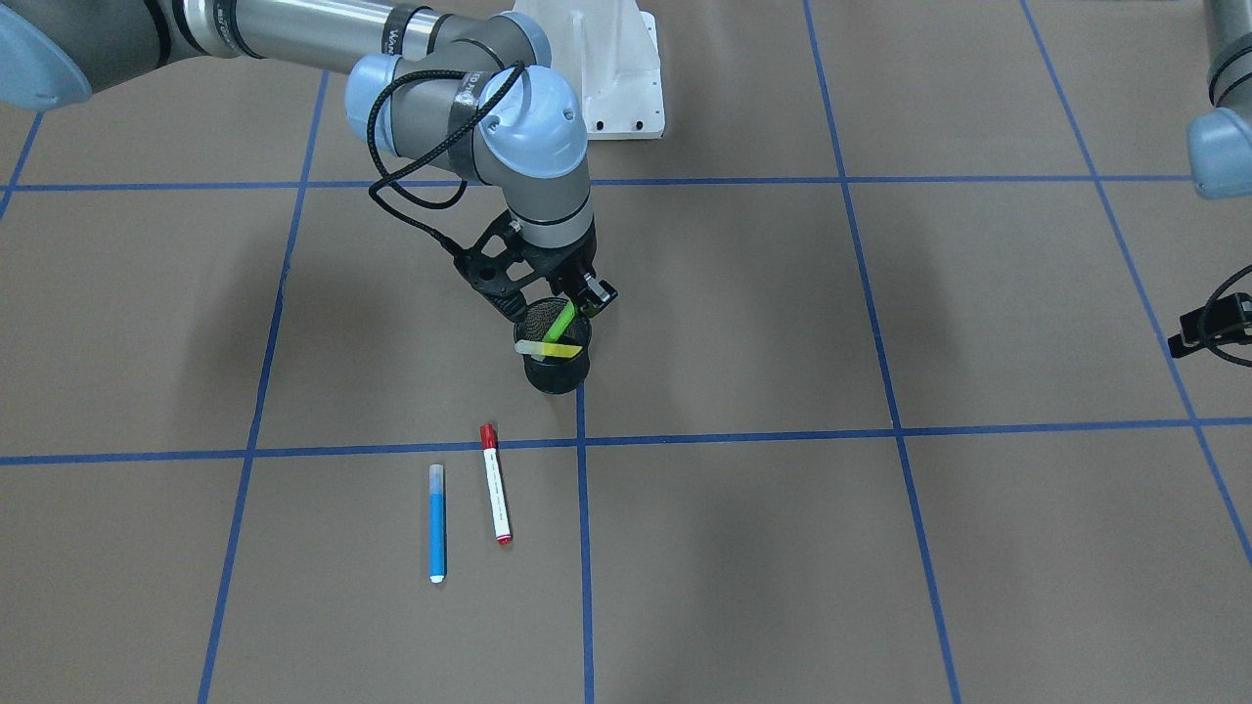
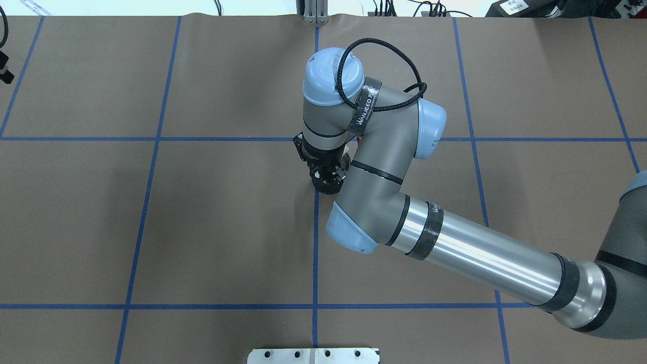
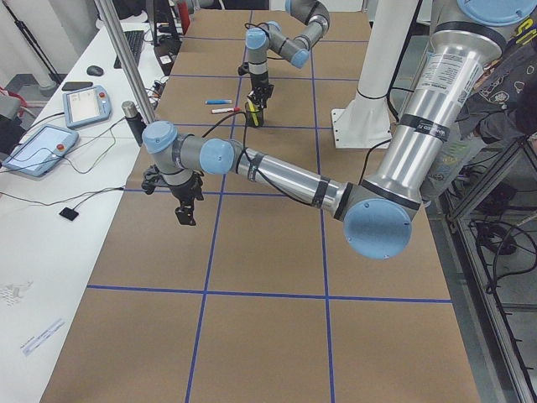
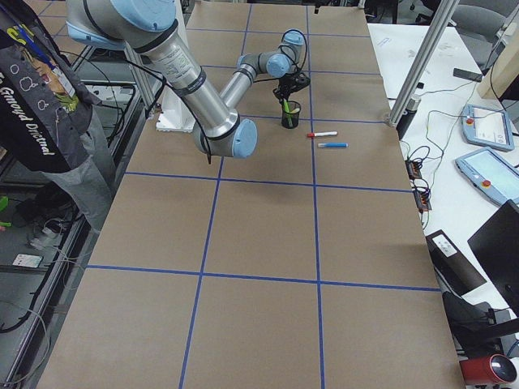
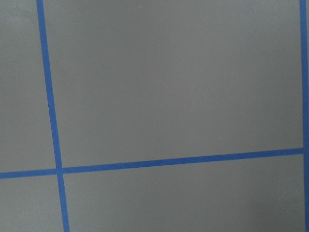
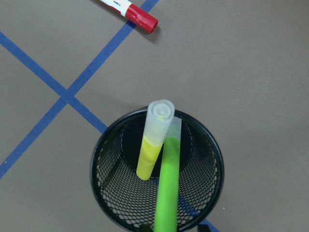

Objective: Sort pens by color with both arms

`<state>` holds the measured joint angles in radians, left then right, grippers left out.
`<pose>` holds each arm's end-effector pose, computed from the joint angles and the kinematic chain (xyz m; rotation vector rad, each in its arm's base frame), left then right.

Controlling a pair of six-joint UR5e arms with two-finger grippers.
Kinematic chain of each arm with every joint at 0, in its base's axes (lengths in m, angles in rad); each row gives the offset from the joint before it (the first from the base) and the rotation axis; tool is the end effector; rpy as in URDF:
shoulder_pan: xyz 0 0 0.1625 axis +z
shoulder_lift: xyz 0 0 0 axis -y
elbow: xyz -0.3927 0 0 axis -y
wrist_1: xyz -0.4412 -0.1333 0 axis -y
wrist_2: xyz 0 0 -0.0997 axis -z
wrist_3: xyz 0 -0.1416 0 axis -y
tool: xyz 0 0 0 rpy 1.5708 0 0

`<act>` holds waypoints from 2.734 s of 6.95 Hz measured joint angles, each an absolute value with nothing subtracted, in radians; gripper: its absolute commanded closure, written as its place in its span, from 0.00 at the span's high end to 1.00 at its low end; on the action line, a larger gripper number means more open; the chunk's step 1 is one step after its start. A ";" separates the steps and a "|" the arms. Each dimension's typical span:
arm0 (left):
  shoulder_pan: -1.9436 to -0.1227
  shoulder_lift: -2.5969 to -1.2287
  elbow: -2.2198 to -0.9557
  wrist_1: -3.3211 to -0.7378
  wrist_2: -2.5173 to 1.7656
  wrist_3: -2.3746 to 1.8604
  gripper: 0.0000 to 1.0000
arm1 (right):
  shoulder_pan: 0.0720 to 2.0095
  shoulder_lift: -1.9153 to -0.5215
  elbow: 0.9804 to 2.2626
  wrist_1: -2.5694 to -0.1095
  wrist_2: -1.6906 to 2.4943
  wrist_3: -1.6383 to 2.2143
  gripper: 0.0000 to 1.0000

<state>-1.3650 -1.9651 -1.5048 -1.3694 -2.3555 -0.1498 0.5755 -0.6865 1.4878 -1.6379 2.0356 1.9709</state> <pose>0.1064 -0.6725 0.4696 -0.0202 0.7928 0.1028 -0.6076 -0.4774 0.1217 -0.3879 -0.7750 0.7453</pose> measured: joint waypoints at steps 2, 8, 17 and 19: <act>-1.367 -2.019 -1.421 -1.371 -2.355 -0.148 0.95 | 0.577 -0.684 1.490 -1.637 2.035 1.966 0.16; -1.396 -2.156 -1.388 -1.268 -2.358 -0.157 0.95 | 0.667 -0.686 1.553 -1.652 2.192 1.996 0.16; -1.395 -2.203 -1.387 -1.203 -2.359 -0.188 0.95 | 0.775 -0.737 1.683 -1.456 1.929 1.460 0.17; -1.396 -2.199 -1.387 -1.202 -2.358 -0.191 0.95 | 0.776 -0.753 1.481 -1.129 1.890 1.389 0.17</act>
